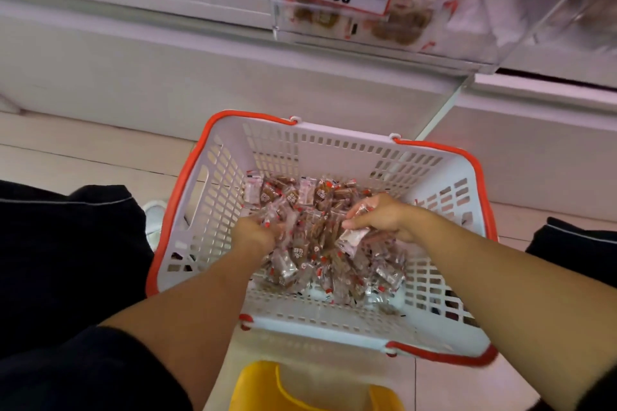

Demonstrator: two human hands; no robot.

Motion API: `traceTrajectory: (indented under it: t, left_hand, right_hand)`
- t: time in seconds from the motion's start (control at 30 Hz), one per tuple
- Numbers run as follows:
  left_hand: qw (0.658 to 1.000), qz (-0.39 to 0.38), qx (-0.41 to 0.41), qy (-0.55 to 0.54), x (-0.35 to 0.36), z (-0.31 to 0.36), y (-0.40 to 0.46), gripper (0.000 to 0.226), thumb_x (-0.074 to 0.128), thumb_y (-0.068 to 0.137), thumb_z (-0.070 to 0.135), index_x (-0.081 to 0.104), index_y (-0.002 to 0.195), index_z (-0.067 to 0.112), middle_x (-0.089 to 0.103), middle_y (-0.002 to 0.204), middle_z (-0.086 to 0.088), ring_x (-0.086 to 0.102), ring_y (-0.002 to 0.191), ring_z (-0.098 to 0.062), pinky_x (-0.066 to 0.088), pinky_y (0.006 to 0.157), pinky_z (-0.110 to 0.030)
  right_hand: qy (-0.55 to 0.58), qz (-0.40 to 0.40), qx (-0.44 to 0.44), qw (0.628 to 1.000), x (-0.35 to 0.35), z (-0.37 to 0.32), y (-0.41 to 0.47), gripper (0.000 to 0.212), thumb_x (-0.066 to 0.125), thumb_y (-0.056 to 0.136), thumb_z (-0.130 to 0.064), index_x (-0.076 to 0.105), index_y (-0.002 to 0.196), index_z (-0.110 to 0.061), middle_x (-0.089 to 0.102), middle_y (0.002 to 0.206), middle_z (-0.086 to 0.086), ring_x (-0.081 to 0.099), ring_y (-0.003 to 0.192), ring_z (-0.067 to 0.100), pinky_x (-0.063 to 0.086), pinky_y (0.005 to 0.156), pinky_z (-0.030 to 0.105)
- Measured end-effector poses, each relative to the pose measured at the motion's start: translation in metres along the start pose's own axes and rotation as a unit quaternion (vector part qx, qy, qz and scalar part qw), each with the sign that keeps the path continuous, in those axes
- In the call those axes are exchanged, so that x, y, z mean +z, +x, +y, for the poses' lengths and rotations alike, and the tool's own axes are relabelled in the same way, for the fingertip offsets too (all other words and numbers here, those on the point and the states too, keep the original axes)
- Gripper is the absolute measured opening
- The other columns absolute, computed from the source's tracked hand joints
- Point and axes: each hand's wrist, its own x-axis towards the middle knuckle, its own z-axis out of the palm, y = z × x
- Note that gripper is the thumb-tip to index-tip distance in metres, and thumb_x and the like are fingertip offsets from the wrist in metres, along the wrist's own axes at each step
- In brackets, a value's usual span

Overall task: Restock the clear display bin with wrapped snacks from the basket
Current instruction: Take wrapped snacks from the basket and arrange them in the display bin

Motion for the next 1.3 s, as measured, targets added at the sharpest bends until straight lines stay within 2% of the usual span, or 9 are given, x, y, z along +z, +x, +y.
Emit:
traceTrajectory:
  t: [0.07, 0.2, 0.43, 0.63, 0.73, 0.83, 1.07, 1.17, 1.3]
  left_hand:
    - [0.999, -0.044, -0.004, 0.007, -0.012, 0.008, -0.01, 0.035, 0.078, 0.08, 0.031, 0.072, 0.1, 0.002, 0.069, 0.069, -0.003, 0.061, 0.043, -0.006, 0.041, 0.037, -0.016]
    - [0.96, -0.259, -0.025, -0.104, -0.034, 0.055, -0.034, 0.029, 0.063, 0.092, 0.037, 0.067, 0.103, 0.01, 0.075, 0.093, -0.009, 0.073, 0.07, -0.019, 0.056, 0.054, -0.028]
    - [0.899, -0.391, 0.187, 0.055, -0.08, 0.201, -0.104, 0.039, 0.038, 0.102, 0.042, 0.057, 0.09, 0.011, 0.056, 0.059, -0.004, 0.039, 0.042, -0.009, 0.025, 0.035, -0.016]
    - [0.848, -0.452, 0.246, -0.125, -0.127, 0.258, -0.177, 0.017, 0.052, 0.093, 0.03, 0.054, 0.101, 0.015, 0.069, 0.085, -0.014, 0.068, 0.069, -0.02, 0.056, 0.057, -0.025]
    - [0.822, -0.445, 0.293, -0.199, -0.132, 0.264, -0.193, 0.023, 0.059, 0.085, 0.02, 0.053, 0.105, 0.013, 0.07, 0.09, -0.012, 0.07, 0.072, -0.021, 0.056, 0.056, -0.025]
    - [0.806, -0.424, 0.334, -0.242, -0.126, 0.274, -0.201, 0.018, 0.057, 0.084, 0.022, 0.05, 0.099, 0.014, 0.063, 0.074, -0.006, 0.061, 0.061, -0.015, 0.045, 0.047, -0.021]
    - [0.818, -0.335, 0.396, -0.248, -0.106, 0.276, -0.201, 0.037, 0.062, 0.08, 0.056, 0.051, 0.089, 0.022, 0.054, 0.073, -0.008, 0.049, 0.059, -0.014, 0.038, 0.048, -0.025]
    - [0.813, -0.326, 0.414, -0.249, -0.104, 0.278, -0.2, 0.034, 0.069, 0.074, 0.044, 0.048, 0.09, 0.023, 0.056, 0.069, -0.008, 0.051, 0.058, -0.016, 0.04, 0.047, -0.026]
    - [0.805, -0.33, 0.434, -0.235, -0.103, 0.279, -0.198, 0.023, 0.056, 0.081, 0.021, 0.042, 0.099, 0.02, 0.065, 0.071, -0.003, 0.059, 0.059, -0.015, 0.048, 0.05, -0.025]
  right_hand:
    - [-0.003, 0.01, -0.013, 1.0, -0.002, -0.006, -0.014, 0.026, 0.087, 0.072, -0.019, 0.074, 0.094, -0.011, 0.077, 0.092, 0.009, 0.072, 0.078, 0.018, 0.058, 0.065, 0.027]
    - [0.084, -0.068, -0.041, 0.993, -0.009, -0.042, -0.047, 0.025, 0.077, 0.078, 0.002, 0.069, 0.102, 0.001, 0.075, 0.093, 0.017, 0.075, 0.074, 0.022, 0.06, 0.058, 0.025]
    - [0.087, -0.083, -0.219, 0.968, -0.062, -0.139, -0.151, 0.027, 0.071, 0.079, 0.008, 0.068, 0.1, -0.008, 0.072, 0.072, -0.004, 0.071, 0.071, 0.008, 0.059, 0.065, 0.021]
    - [0.186, 0.017, -0.414, 0.891, -0.075, -0.163, -0.231, 0.029, 0.079, 0.06, -0.009, 0.077, 0.088, -0.014, 0.073, 0.085, 0.01, 0.068, 0.08, 0.015, 0.059, 0.071, 0.025]
    - [0.118, 0.125, -0.487, 0.856, -0.073, -0.17, -0.249, 0.038, 0.086, 0.054, -0.025, 0.077, 0.091, -0.022, 0.072, 0.091, 0.021, 0.068, 0.082, 0.019, 0.059, 0.079, 0.031]
    - [0.098, 0.185, -0.547, 0.81, -0.074, -0.179, -0.256, 0.037, 0.086, 0.054, -0.025, 0.077, 0.089, -0.022, 0.077, 0.085, 0.007, 0.074, 0.079, 0.014, 0.058, 0.072, 0.021]
    - [0.127, 0.211, -0.561, 0.79, -0.063, -0.179, -0.243, 0.048, 0.081, 0.063, -0.011, 0.07, 0.109, -0.021, 0.075, 0.107, -0.006, 0.072, 0.099, 0.012, 0.057, 0.085, 0.024]
    - [0.068, 0.23, -0.561, 0.792, -0.053, -0.178, -0.238, 0.068, 0.075, 0.082, -0.003, 0.052, 0.14, -0.031, 0.064, 0.128, -0.021, 0.06, 0.119, -0.001, 0.05, 0.097, 0.018]
    - [-0.017, 0.246, -0.559, 0.792, -0.041, -0.171, -0.234, 0.074, 0.063, 0.095, -0.011, 0.026, 0.152, -0.04, 0.068, 0.109, -0.021, 0.067, 0.098, -0.002, 0.049, 0.084, 0.009]
